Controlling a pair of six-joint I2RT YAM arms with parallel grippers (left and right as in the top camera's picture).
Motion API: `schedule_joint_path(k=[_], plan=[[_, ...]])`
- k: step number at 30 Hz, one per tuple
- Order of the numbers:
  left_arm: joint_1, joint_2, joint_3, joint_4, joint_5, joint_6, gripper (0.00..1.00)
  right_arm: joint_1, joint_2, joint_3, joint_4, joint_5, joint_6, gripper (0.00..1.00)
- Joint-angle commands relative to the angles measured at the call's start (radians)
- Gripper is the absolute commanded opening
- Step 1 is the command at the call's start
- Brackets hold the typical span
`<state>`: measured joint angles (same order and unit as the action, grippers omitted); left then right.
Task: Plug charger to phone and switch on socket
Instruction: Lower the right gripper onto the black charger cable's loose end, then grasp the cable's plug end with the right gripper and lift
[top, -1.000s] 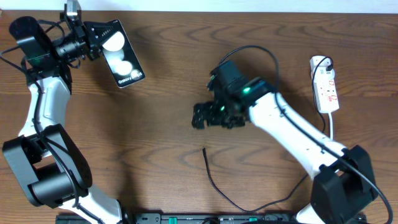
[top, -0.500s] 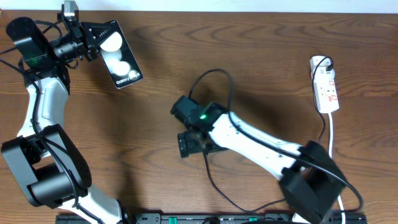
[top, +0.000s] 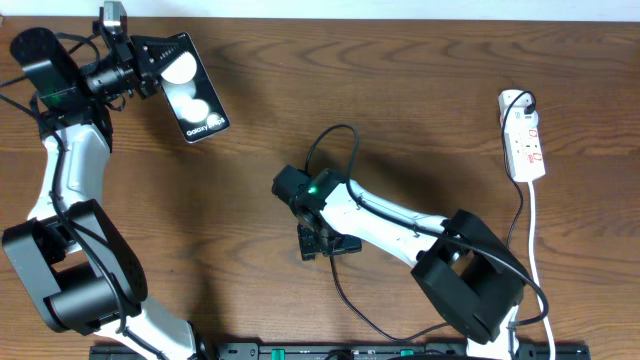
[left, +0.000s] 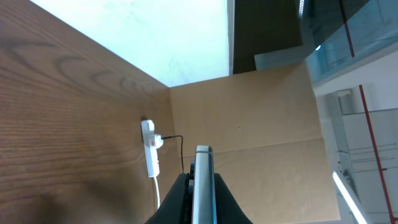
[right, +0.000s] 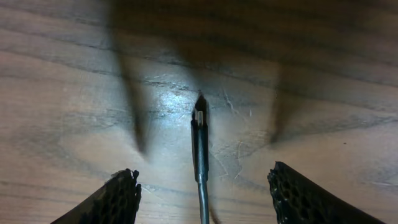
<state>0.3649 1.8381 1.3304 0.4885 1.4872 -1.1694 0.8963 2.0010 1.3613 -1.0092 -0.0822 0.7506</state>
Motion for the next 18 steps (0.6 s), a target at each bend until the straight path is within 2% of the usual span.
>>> schedule_joint_path(k=[1, 4, 7, 10, 15, 18], plan=[[0.005, -0.020, 0.012, 0.007, 0.020, 0.014, 0.08, 0.007, 0.029, 0.015, 0.002, -0.006, 0.004, 0.66], [0.005, -0.020, 0.012, 0.007, 0.020, 0.014, 0.08, 0.007, 0.042, 0.015, 0.007, -0.019, 0.003, 0.64], [0.005, -0.021, 0.012, 0.007, 0.020, 0.014, 0.07, 0.002, 0.046, 0.015, 0.006, -0.026, 0.000, 0.55], [0.005, -0.021, 0.012, 0.007, 0.020, 0.014, 0.07, 0.001, 0.046, 0.015, 0.007, -0.026, 0.000, 0.51], [0.005, -0.021, 0.012, 0.007, 0.020, 0.014, 0.07, 0.001, 0.047, 0.015, 0.006, -0.026, -0.005, 0.35], [0.005, -0.020, 0.012, 0.007, 0.020, 0.014, 0.07, 0.001, 0.047, 0.015, 0.006, -0.026, -0.004, 0.22]])
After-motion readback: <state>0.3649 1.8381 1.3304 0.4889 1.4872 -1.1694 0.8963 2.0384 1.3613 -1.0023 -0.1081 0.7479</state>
